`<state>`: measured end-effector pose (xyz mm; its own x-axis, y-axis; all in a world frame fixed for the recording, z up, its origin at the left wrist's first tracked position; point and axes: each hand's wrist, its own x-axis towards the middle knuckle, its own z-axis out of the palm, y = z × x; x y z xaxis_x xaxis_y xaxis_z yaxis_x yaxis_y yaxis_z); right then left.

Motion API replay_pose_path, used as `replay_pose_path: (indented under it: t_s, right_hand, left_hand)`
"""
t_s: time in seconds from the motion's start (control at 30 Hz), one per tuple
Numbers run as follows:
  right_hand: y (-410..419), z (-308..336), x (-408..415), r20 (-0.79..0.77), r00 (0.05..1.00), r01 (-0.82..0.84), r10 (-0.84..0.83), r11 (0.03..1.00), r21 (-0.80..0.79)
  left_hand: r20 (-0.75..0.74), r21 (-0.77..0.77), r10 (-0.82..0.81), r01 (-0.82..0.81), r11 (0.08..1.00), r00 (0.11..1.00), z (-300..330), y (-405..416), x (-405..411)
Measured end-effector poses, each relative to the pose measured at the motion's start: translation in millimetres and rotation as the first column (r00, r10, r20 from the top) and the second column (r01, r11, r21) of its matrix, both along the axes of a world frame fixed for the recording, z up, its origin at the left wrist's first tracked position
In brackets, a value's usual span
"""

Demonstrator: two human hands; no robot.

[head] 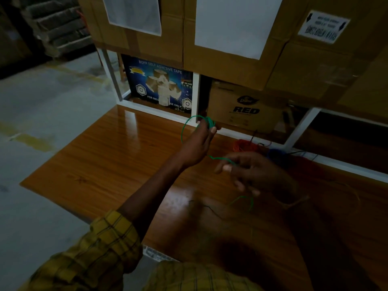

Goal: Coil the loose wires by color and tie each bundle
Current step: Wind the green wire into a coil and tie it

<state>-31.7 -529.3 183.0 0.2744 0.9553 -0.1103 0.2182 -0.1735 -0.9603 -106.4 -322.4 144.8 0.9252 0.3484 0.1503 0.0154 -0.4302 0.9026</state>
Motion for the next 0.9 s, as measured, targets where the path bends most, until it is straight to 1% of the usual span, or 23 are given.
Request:
replay_pose_path:
  t_s: [0.07,0.13,0.2,0.27,0.33,0.4,0.5,0.57,0.6,0.63,0.67,0.73,0.77,0.83,0.9]
  right_hand:
    - [-3,7,18,-0.041,0.995,0.091,-0.087,0.992,0.093]
    - [-3,10,33,-0.165,0.975,0.179,-0.151,0.970,0.166]
    - [1,10,42,-0.268,0.950,0.224,-0.162,0.950,0.220]
    - [7,7,49,-0.318,0.935,0.240,-0.156,0.939,0.246]
    - [16,1,60,-0.279,0.939,0.271,-0.202,0.933,0.236]
    - [25,-6,70,-0.163,0.940,0.329,-0.298,0.920,0.214]
    - [40,-23,76,-0.058,0.887,0.460,-0.458,0.866,0.198]
    - [49,-33,74,-0.070,0.843,0.537,-0.533,0.825,0.174]
    - [53,-39,73,-0.114,0.830,0.558,-0.546,0.814,0.162]
    - [55,-44,71,-0.136,0.827,0.561,-0.545,0.816,0.138]
    - [56,-51,67,-0.104,0.834,0.551,-0.542,0.828,0.103]
    - [52,-65,56,0.015,0.858,0.513,-0.513,0.858,0.018]
    - [50,-71,47,-0.003,0.873,0.487,-0.487,0.873,-0.028]
    - [48,-80,28,-0.111,0.914,0.383,-0.391,0.920,-0.086]
    - [49,-80,10,-0.183,0.947,0.245,-0.264,0.962,-0.120]
  left_hand:
    - [-0.047,0.002,-0.060,0.060,0.998,0.997,-2,-1,-3]
    - [-0.065,-0.030,-0.110,0.109,0.994,0.992,-4,-1,-8]
    - [-0.068,-0.125,-0.152,0.143,0.982,0.986,-6,-3,-13]
    - [-0.063,-0.242,-0.205,0.185,0.953,0.977,-4,-7,-17]
    - [-0.051,-0.319,-0.233,0.205,0.925,0.971,0,-12,-20]
    - [-0.028,-0.367,-0.253,0.226,0.902,0.967,2,-16,-21]
    - [0.001,-0.427,-0.316,0.286,0.858,0.949,4,-20,-22]
    - [0.014,-0.453,-0.331,0.300,0.839,0.944,6,-23,-21]
    - [0.028,-0.471,-0.331,0.304,0.828,0.943,8,-23,-22]
    - [0.047,-0.492,-0.324,0.304,0.816,0.945,9,-23,-21]
    - [0.066,-0.518,-0.310,0.298,0.802,0.949,11,-22,-21]
    - [0.130,-0.586,-0.257,0.283,0.759,0.958,15,-18,-20]
    - [0.176,-0.610,-0.235,0.293,0.736,0.956,16,-16,-17]
    - [0.241,-0.637,-0.169,0.287,0.716,0.956,17,-14,-13]
    - [0.234,-0.666,-0.034,0.186,0.722,0.972,14,-15,-8]
